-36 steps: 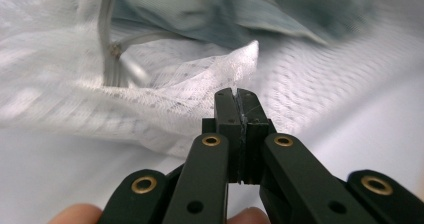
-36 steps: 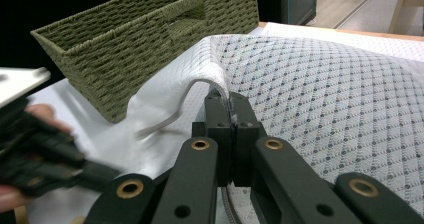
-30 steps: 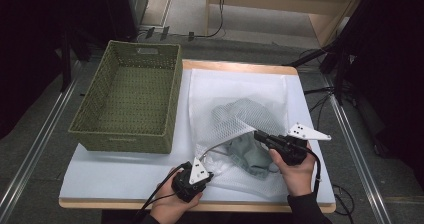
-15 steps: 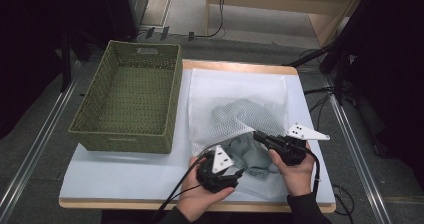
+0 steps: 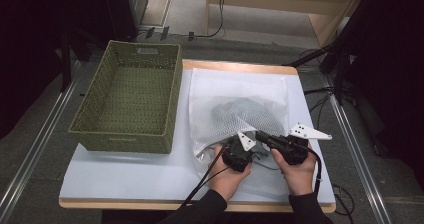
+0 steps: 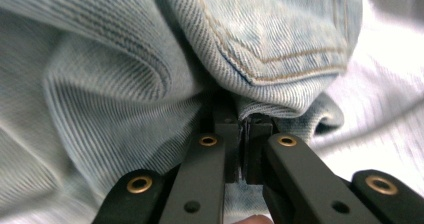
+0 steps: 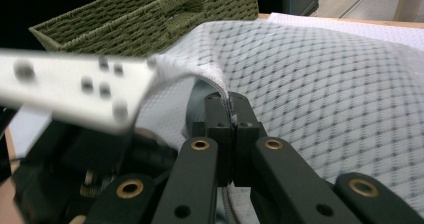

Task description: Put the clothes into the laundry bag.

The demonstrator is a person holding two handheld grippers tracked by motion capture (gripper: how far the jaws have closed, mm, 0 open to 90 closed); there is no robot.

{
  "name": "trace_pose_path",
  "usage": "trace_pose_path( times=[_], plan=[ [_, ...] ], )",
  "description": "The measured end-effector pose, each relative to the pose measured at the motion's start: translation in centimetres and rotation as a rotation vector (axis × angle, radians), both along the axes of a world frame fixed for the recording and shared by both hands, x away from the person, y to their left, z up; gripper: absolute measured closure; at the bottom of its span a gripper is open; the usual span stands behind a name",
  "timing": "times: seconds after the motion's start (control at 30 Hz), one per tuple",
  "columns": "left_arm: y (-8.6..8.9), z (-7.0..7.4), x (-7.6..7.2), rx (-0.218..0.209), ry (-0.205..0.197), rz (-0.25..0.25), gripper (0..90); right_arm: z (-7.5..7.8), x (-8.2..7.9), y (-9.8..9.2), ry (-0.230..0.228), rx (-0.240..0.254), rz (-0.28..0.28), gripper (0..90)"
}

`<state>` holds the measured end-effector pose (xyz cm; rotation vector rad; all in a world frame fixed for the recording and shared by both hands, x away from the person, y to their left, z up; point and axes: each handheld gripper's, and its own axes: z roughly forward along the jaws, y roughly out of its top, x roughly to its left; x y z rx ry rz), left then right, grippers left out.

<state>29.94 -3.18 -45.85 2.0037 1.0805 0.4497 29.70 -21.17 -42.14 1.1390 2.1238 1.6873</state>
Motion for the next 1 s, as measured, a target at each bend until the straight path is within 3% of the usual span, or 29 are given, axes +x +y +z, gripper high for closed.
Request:
trace_pose_path(
  times=[0.07, 0.13, 0.2, 0.23, 0.27, 0.3, 0.33, 0.43, 0.5, 0.6, 0.67, 0.7, 0.8, 0.87, 0.9, 0.93, 1.0],
  plan=[
    [0.5, 0.9, 1.0, -0.033, -0.052, 0.077, 89.6, 0.1, -0.1, 0.2, -0.008, -0.004, 0.003, 90.0],
    [1.5, 2.2, 2.0, -0.044, -0.182, 0.198, 89.6, 0.2, -0.2, 0.3, -0.012, -0.013, -0.018, 90.0],
    [2.4, 2.7, 2.6, -0.033, -0.266, 0.284, 89.6, 0.4, -0.2, 0.0, -0.008, -0.007, -0.033, 90.0],
    [2.9, 2.4, 3.3, -0.023, -0.256, 0.304, 89.5, 0.4, -0.1, -0.1, -0.006, -0.006, -0.040, 90.0],
    [3.2, 1.5, 4.8, -0.001, -0.123, 0.269, 89.2, 0.2, -0.1, -0.2, -0.004, -0.005, -0.044, 90.0],
    [3.3, 0.7, 5.5, 0.009, -0.041, 0.240, 88.3, 0.0, 0.1, -0.3, 0.007, -0.005, -0.047, 90.0],
    [3.6, -0.2, 5.8, 0.017, 0.006, 0.207, 87.2, -0.2, 0.2, -0.2, 0.017, -0.009, -0.045, 90.0],
    [4.5, -0.5, 4.9, -0.050, 0.042, 0.146, 72.9, -1.0, 0.3, 0.4, 0.033, -0.047, -0.046, 90.0],
    [4.9, -0.1, 3.3, -0.063, 0.037, 0.106, 60.8, -1.2, 0.4, 0.5, 0.034, -0.062, -0.051, 90.0],
    [5.6, 0.3, 0.7, -0.120, 0.014, 0.065, 53.0, -1.2, 0.5, 0.2, 0.040, -0.038, -0.062, 90.0],
    [5.8, 0.3, -0.5, -0.129, 0.001, 0.025, 46.8, -1.1, 0.5, 0.0, 0.039, -0.030, -0.070, 90.0],
    [5.6, 0.2, -0.7, -0.100, 0.001, 0.016, 45.9, -1.1, 0.5, 0.0, 0.038, -0.026, -0.068, 90.0],
    [5.1, 0.1, 0.0, -0.083, 0.013, 0.018, 41.3, -1.3, 0.6, 0.3, 0.045, -0.030, -0.067, 90.0],
    [4.3, 0.2, 1.0, -0.045, 0.003, 0.068, 40.9, -1.4, 0.6, 0.5, 0.050, -0.036, -0.060, 90.0],
    [4.0, 0.1, 1.5, -0.028, 0.016, 0.081, 41.4, -1.5, 0.5, 0.7, 0.051, -0.038, -0.059, 90.0],
    [3.6, -0.2, 2.2, -0.004, 0.038, 0.100, 42.2, -1.5, 0.5, 0.7, 0.053, -0.038, -0.057, 90.0],
    [2.9, -1.0, 3.4, 0.016, 0.054, 0.124, 52.1, -1.6, 0.6, 0.8, 0.055, -0.037, -0.057, 90.0]
  ],
)
